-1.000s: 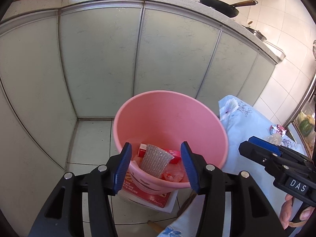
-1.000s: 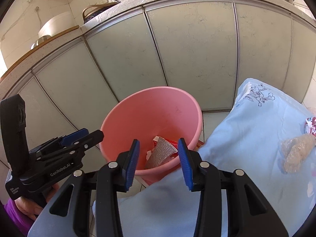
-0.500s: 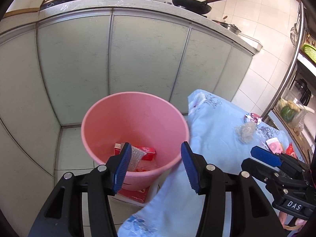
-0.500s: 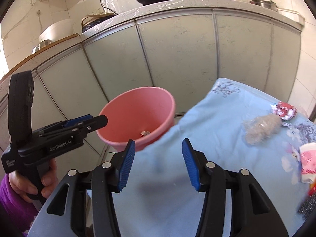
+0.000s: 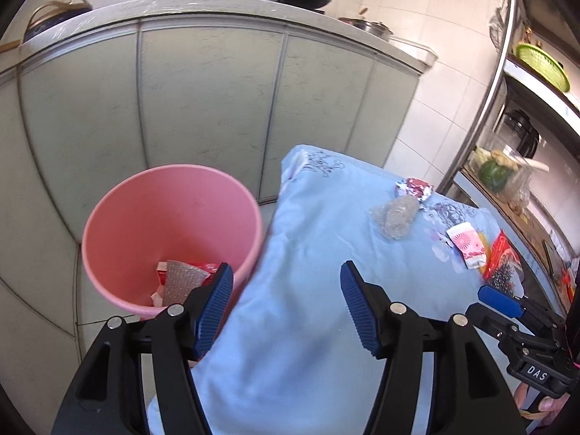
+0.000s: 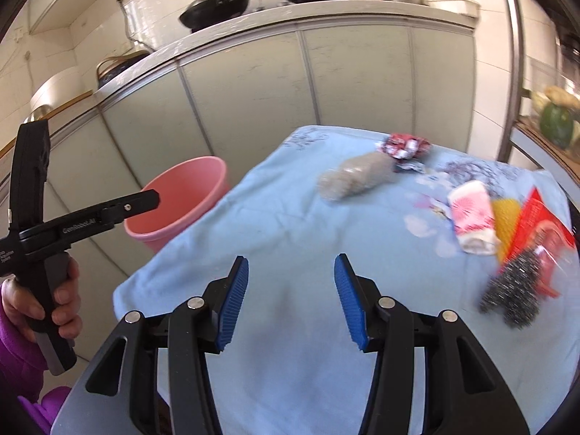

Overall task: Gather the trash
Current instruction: 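Move both tools back over the table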

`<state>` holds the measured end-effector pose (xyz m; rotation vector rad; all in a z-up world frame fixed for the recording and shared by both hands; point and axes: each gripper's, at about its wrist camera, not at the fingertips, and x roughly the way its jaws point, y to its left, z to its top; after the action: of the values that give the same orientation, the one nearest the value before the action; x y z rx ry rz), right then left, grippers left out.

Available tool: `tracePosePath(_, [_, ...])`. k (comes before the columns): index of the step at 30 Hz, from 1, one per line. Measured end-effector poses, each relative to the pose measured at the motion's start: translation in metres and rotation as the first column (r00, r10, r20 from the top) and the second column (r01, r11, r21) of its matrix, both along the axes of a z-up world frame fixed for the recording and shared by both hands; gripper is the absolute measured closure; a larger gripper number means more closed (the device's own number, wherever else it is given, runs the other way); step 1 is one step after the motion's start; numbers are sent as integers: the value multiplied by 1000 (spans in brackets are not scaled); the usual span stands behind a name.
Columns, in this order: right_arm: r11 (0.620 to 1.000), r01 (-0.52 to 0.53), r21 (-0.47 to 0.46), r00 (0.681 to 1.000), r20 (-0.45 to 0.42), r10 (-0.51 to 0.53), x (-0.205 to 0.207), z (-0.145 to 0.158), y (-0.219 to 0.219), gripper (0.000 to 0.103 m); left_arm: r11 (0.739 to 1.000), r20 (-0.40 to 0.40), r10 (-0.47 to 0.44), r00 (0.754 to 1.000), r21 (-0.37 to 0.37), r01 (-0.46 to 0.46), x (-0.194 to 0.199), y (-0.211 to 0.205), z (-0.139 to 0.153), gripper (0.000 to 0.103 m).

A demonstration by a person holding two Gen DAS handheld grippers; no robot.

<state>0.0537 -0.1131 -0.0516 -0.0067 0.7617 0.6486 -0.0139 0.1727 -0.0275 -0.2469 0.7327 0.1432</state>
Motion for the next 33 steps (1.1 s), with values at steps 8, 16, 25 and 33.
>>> tracePosePath(8, [993,115,14,993,-7,-115,6,-7,-45,53,995,-7,-101,995,28,101,20,-37,-1,42])
tracePosePath(16, [986,164,27,986,-4,-164,10,-9,-62,53,987,-11,-160,987,32,160,39,-59,-6,42])
tracePosePath(25, [974,228,-1,973,24,-227,10,-14,-88,53,977,-14,-212,977,34,212,63,-76,-12,42])
tracePosePath(33, [952,306,17,952,18,-306,17,-15,-115,53,958,-29,-278,960,63,279,102,-99,-22,42])
